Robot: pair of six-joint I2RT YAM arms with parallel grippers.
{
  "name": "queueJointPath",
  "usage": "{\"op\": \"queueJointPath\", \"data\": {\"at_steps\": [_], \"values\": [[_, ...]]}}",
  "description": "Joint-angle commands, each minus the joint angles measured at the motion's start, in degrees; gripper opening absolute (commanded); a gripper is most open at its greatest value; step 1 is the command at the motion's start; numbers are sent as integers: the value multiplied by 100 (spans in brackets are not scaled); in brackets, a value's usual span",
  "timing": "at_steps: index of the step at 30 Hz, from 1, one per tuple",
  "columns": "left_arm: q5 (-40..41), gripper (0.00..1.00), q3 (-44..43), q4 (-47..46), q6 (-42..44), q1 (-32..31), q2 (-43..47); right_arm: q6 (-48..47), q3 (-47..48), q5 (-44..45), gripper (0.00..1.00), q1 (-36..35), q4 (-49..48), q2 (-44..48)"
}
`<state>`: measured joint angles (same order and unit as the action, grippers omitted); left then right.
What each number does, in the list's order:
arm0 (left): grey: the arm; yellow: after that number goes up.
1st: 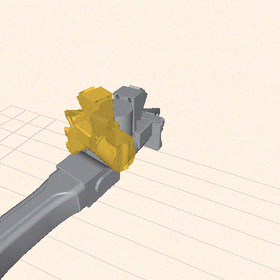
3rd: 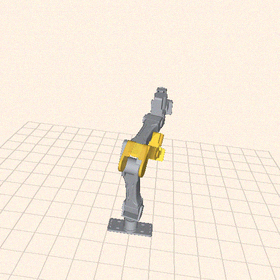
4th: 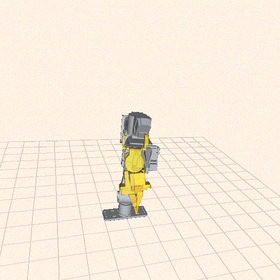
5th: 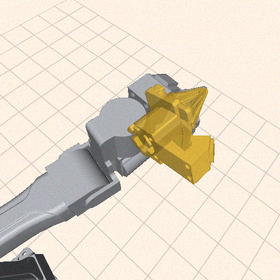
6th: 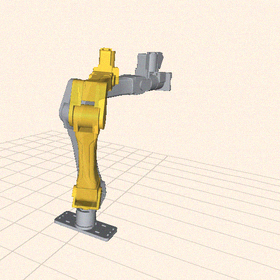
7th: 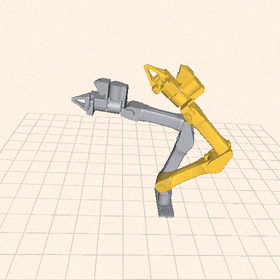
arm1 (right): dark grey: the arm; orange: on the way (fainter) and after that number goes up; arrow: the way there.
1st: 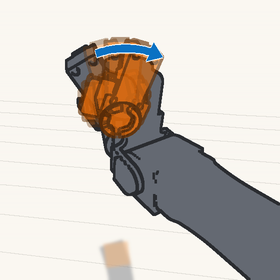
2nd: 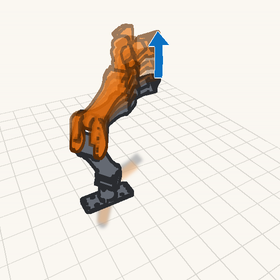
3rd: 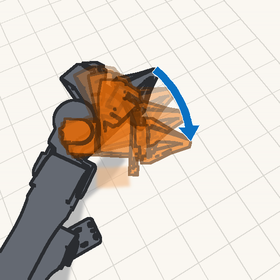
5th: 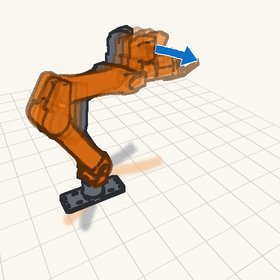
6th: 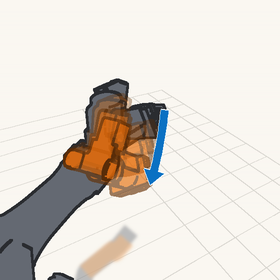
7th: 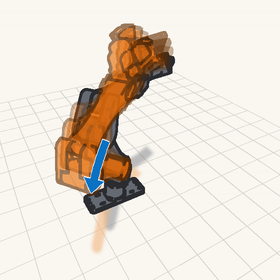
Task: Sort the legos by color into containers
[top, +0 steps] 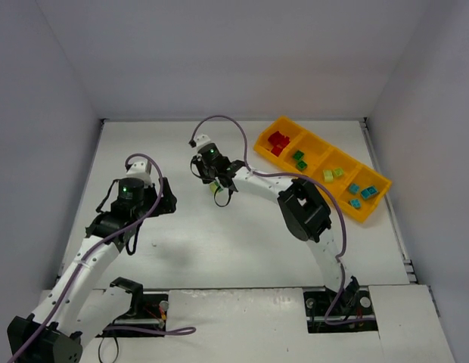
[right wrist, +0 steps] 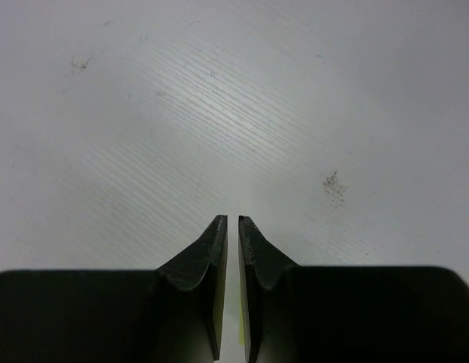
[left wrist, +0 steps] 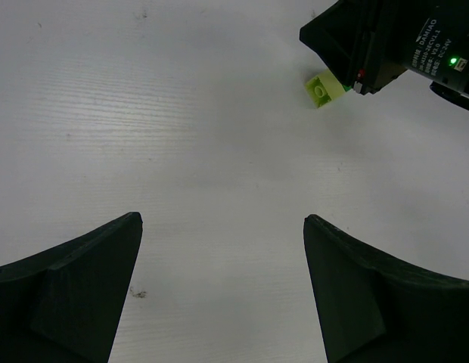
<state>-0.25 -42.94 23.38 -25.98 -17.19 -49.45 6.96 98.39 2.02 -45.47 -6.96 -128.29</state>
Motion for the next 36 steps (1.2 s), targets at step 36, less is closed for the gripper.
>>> {"op": "queueJointPath", "data": {"at_steps": [36], "values": [[-212, 81, -180, -299, 23, -47, 41, -826, -1524, -358, 1, -322, -165, 1771]]}}
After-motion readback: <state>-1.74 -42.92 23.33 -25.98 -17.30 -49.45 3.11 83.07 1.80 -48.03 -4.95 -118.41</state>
